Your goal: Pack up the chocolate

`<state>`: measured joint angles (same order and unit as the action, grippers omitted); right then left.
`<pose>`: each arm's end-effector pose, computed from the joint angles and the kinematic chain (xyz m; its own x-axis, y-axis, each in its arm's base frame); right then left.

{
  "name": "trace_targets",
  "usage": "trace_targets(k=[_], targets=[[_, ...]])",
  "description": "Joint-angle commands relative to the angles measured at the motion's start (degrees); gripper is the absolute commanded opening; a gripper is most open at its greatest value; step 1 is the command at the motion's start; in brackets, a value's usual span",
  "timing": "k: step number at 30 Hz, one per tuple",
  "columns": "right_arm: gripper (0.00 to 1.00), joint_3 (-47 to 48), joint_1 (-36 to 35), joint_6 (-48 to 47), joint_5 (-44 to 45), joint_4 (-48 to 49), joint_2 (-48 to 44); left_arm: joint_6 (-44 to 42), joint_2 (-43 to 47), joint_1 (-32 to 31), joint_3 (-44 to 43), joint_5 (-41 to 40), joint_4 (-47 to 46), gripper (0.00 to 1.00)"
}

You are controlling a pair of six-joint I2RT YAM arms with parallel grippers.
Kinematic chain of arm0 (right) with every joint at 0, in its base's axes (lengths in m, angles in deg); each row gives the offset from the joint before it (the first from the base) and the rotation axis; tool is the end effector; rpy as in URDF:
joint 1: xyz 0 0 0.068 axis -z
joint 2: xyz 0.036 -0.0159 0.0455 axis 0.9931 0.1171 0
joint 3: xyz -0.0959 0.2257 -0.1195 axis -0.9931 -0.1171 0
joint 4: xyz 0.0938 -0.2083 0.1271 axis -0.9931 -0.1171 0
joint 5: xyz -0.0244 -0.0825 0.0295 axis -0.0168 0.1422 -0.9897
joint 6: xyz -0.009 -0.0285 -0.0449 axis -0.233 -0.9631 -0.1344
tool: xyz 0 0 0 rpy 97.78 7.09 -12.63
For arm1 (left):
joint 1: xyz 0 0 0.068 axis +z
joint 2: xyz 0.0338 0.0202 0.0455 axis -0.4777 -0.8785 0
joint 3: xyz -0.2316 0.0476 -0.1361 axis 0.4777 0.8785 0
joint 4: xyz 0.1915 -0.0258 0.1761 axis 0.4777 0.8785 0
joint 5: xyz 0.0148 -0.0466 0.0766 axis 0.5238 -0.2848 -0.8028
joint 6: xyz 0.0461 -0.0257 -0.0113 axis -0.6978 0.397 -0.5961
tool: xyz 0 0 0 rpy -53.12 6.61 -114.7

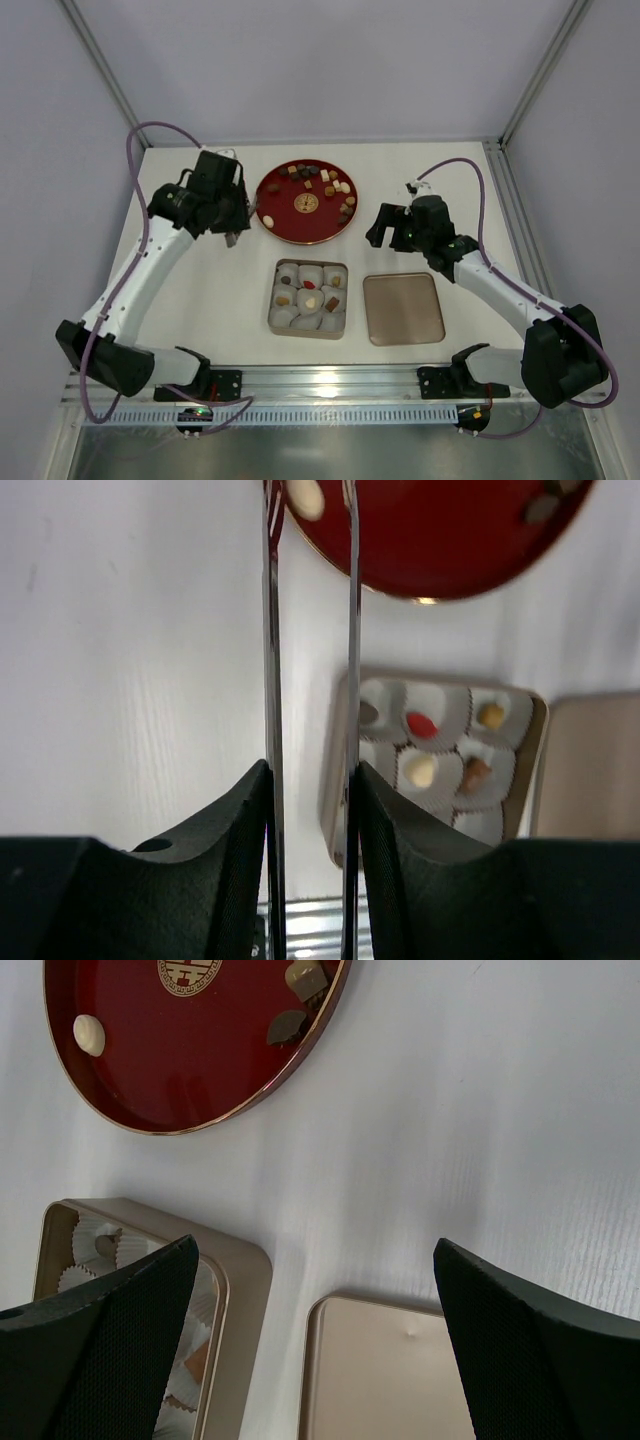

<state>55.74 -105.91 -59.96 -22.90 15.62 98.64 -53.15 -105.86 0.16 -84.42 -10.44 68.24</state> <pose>0.2509 0.1064 0.2453 -0.6657 0.1923 -0.7211 -0.1462 0.9139 0.3788 0.2218 -0.1131 0.3789 -0.7998 -0.1158 -0.5889 -0.0115 0.9840 -0.1779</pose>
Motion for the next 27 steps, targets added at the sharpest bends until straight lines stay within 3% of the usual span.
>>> trace_targets(k=[1, 4, 7, 16, 27], targets=[[1.00, 2.66, 0.13, -1.21, -1.45, 0.14, -1.24, -4.91, -5.13, 11.28, -3.00, -0.11, -6.44, 0.38], [1.00, 3.63, 0.05, -1.65, -2.24, -1.09, -1.32, -4.74, -11.71, 19.82, -3.61, 2.69, -11.54, 0.38], [1.00, 4.60, 0.13, -2.00, -3.03, -2.06, -1.67, -4.65, -18.57, 24.23, -5.72, 2.88, -14.97, 0.38], [1.00, 3.81, 0.22, -1.48, -3.65, -2.32, -3.69, -6.05, -32.48, 27.50, -10.21, -0.19, -19.63, 0.47], [1.00, 0.56, 0.13, -1.74, -2.60, -2.85, -5.98, -6.23, -38.20, 30.67, -3.45, 2.01, -23.23, 0.50]])
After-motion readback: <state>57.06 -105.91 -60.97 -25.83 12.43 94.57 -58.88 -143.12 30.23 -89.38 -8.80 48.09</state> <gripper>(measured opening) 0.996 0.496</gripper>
